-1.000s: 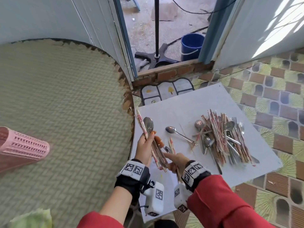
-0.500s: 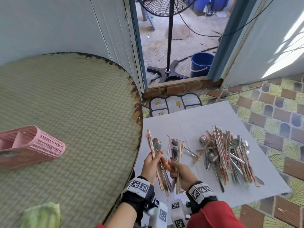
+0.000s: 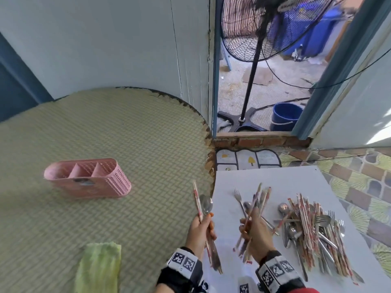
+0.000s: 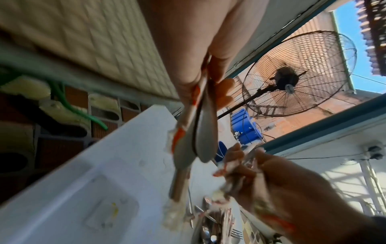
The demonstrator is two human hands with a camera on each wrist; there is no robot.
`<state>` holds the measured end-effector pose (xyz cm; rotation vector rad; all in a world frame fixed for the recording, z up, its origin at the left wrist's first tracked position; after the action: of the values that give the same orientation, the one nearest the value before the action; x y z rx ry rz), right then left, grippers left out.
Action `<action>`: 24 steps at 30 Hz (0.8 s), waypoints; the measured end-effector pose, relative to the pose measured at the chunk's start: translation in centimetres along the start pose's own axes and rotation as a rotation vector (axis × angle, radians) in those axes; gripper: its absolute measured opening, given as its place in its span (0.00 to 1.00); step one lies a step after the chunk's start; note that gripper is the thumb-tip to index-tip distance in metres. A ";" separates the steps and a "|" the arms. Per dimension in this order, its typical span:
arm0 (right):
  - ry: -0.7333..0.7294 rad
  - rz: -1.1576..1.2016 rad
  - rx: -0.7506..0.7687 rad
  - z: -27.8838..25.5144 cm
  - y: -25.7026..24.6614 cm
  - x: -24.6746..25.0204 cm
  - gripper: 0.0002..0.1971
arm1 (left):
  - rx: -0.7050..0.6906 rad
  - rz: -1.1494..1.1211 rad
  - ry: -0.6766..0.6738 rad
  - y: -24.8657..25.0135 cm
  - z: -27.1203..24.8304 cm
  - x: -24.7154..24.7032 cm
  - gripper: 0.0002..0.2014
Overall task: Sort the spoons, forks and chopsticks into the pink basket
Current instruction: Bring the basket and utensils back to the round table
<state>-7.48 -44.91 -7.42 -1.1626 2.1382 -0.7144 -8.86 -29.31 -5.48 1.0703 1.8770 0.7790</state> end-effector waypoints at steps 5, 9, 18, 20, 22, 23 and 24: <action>-0.124 -0.322 0.073 -3.8 1.9 -6.2 0.14 | -0.073 0.139 0.047 4.0 -1.0 6.5 0.07; -0.240 -0.392 0.114 -8.0 4.4 -13.0 0.12 | -0.073 0.050 0.091 8.5 -2.0 12.8 0.10; -0.410 -0.333 0.118 -15.4 16.5 -28.1 0.03 | -0.311 0.365 0.230 15.3 -5.4 30.4 0.10; -0.417 -0.377 0.084 -16.7 19.3 -30.7 0.04 | -0.321 0.434 0.263 15.8 -5.8 34.4 0.09; -0.431 -0.406 0.036 -17.6 21.9 -33.1 0.05 | -0.295 0.512 0.289 16.4 -5.5 38.0 0.08; -0.436 -0.421 0.016 -17.9 23.1 -34.3 0.05 | -0.275 0.548 0.298 16.5 -5.3 39.6 0.09; -0.441 -0.454 0.006 -18.1 24.2 -35.4 0.05 | -0.263 0.577 0.309 16.7 -5.0 41.0 0.09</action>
<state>-17.98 0.22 -3.28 -1.6522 1.5230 -0.5804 -19.29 14.02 -3.83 1.3967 1.6474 1.5509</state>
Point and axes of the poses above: each hand's wrist, its own z-axis towards the middle knuckle, its own x-axis out of the back of the hand, y = z × x, the point moved 3 cm from there along z, towards the middle knuckle, and after that the axes turned 7 degrees about -x, right-handed, at the moved point
